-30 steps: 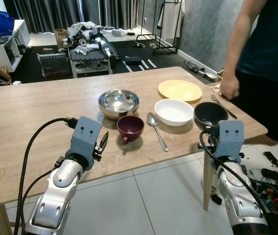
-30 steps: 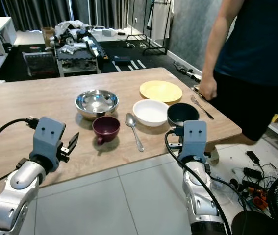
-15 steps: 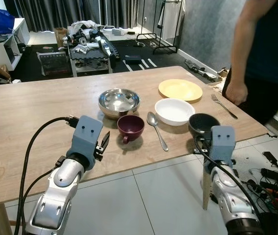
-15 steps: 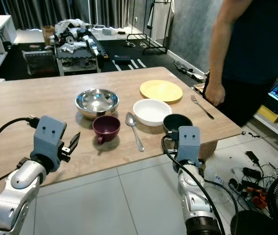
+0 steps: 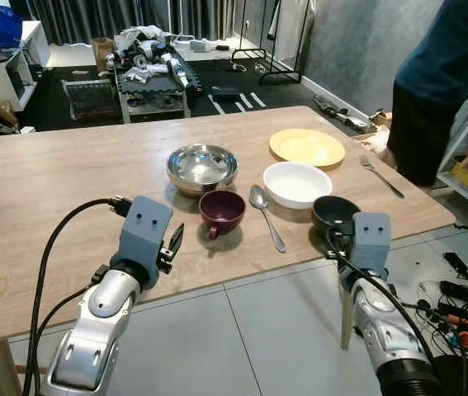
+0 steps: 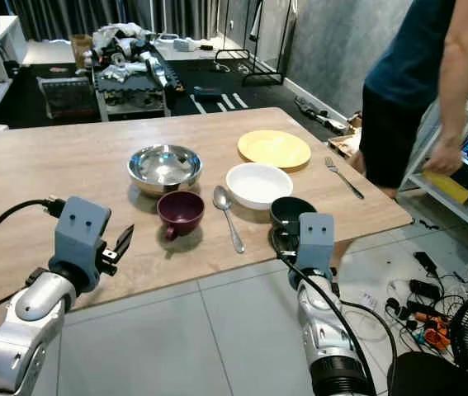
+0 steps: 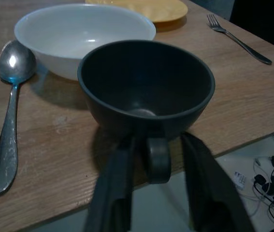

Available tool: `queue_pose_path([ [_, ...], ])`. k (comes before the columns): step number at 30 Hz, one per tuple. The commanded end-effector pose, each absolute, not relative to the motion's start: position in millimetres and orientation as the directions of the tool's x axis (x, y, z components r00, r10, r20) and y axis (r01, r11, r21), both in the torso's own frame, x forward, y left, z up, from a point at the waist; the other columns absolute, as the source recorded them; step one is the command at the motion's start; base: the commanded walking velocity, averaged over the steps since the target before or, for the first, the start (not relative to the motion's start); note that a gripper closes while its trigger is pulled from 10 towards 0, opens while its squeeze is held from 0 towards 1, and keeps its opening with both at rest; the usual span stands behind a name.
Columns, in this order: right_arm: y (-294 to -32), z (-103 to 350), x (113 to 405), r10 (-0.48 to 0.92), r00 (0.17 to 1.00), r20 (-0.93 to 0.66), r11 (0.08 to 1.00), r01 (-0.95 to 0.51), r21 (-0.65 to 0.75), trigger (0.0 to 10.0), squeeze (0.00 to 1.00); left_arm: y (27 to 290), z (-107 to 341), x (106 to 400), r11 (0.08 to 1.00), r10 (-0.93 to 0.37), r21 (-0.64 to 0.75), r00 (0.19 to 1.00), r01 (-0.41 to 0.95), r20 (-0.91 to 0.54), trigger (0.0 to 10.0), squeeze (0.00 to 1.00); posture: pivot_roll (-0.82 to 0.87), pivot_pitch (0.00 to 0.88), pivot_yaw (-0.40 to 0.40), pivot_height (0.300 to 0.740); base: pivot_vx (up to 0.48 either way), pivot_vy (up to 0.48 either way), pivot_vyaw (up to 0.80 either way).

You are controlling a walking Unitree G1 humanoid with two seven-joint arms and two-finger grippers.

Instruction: Setting the table

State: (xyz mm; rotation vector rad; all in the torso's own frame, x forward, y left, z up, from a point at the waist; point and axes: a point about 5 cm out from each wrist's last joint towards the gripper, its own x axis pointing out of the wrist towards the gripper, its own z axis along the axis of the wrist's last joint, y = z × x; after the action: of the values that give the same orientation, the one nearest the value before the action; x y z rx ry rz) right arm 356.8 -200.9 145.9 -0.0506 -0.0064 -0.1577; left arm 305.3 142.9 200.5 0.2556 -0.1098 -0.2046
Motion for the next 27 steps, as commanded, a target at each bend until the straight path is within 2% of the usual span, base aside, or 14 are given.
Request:
queue_pose_path([
  [1, -204, 146, 357, -0.167, 0.986, 0.019, 0.985, 0.168, -0.036, 10.0, 1.0, 142, 197, 303, 0.944, -0.22, 0.264, 0.974, 0.197, 0.06, 10.0, 0.0, 0.15, 0.083, 0.05, 0.74, 0.0, 0.0, 0.0],
  [2, -203, 149, 357, -0.166, 0.986, 0.035, 0.985, 0.167, -0.032, 10.0, 0.77, 142, 197, 303, 0.944, -0.221, 0.265, 0.973, 0.198, 0.06, 10.0, 0.0, 0.15, 0.083, 0.05, 0.74, 0.0, 0.0, 0.0],
  [3, -203, 151, 357, -0.164, 0.985, 0.045, 0.986, 0.166, -0.03, 10.0, 0.77, 142, 197, 303, 0.944, -0.222, 0.265, 0.973, 0.199, 0.059, 10.0, 0.0, 0.15, 0.083, 0.05, 0.74, 0.0, 0.0, 0.0],
  [4, -204, 154, 356, -0.166, 0.984, 0.067, 0.985, 0.169, -0.028, 10.0, 0.0, 142, 197, 303, 0.943, -0.223, 0.265, 0.973, 0.2, 0.059, 10.0, 0.0, 0.15, 0.079, 0.053, 0.74, 0.0, 0.0, 0.0],
  [7, -204, 156, 355, -0.168, 0.982, 0.081, 0.985, 0.171, -0.027, 10.0, 0.0, 142, 197, 303, 0.943, -0.223, 0.265, 0.973, 0.201, 0.058, 10.0, 0.0, 0.15, 0.079, 0.053, 0.74, 0.0, 0.0, 0.0],
  [9, -209, 174, 347, -0.181, 0.967, 0.178, 0.982, 0.187, -0.018, 10.0, 0.0, 141, 197, 303, 0.942, -0.228, 0.266, 0.972, 0.206, 0.057, 10.0, 0.0, 0.14, 0.074, 0.054, 0.74, 0.0, 0.0, 0.0],
  [11, -209, 174, 347, -0.181, 0.967, 0.178, 0.982, 0.187, -0.018, 10.0, 0.0, 141, 197, 303, 0.942, -0.228, 0.266, 0.972, 0.206, 0.057, 10.0, 0.0, 0.14, 0.074, 0.054, 0.74, 0.0, 0.0, 0.0],
  [18, -214, 206, 320, -0.149, 0.933, 0.328, 0.988, 0.153, 0.014, 10.0, 0.0, 139, 195, 303, 0.939, -0.241, 0.266, 0.969, 0.219, 0.053, 10.0, 0.0, 0.12, 0.065, 0.055, 0.74, 0.0, 0.0, 0.0],
  [22, -226, 210, 309, -0.2, 0.914, 0.352, 0.978, 0.207, 0.019, 10.0, 0.0, 134, 196, 304, 0.934, -0.259, 0.27, 0.964, 0.234, 0.059, 10.0, 0.0, 0.12, 0.061, 0.055, 0.74, 0.0, 0.0, 0.0],
  [23, -238, 205, 304, -0.259, 0.905, 0.336, 0.962, 0.271, 0.01, 10.0, 0.0, 131, 196, 303, 0.93, -0.269, 0.275, 0.961, 0.242, 0.065, 10.0, 0.0, 0.12, 0.061, 0.055, 0.74, 0.0, 0.0, 0.0],
  [25, -242, 203, 302, -0.278, 0.902, 0.33, 0.956, 0.292, 0.006, 10.0, 0.0, 131, 197, 303, 0.93, -0.27, 0.276, 0.96, 0.243, 0.066, 10.0, 0.0, 0.12, 0.061, 0.055, 0.74, 0.0, 0.0, 0.0],
  [27, -259, 193, 294, -0.359, 0.887, 0.291, 0.927, 0.374, 0.006, 10.0, 0.0, 128, 196, 301, 0.928, -0.278, 0.276, 0.958, 0.25, 0.067, 10.0, 0.0, 0.11, 0.061, 0.055, 0.74, 0.0, 0.0, 0.0],
])
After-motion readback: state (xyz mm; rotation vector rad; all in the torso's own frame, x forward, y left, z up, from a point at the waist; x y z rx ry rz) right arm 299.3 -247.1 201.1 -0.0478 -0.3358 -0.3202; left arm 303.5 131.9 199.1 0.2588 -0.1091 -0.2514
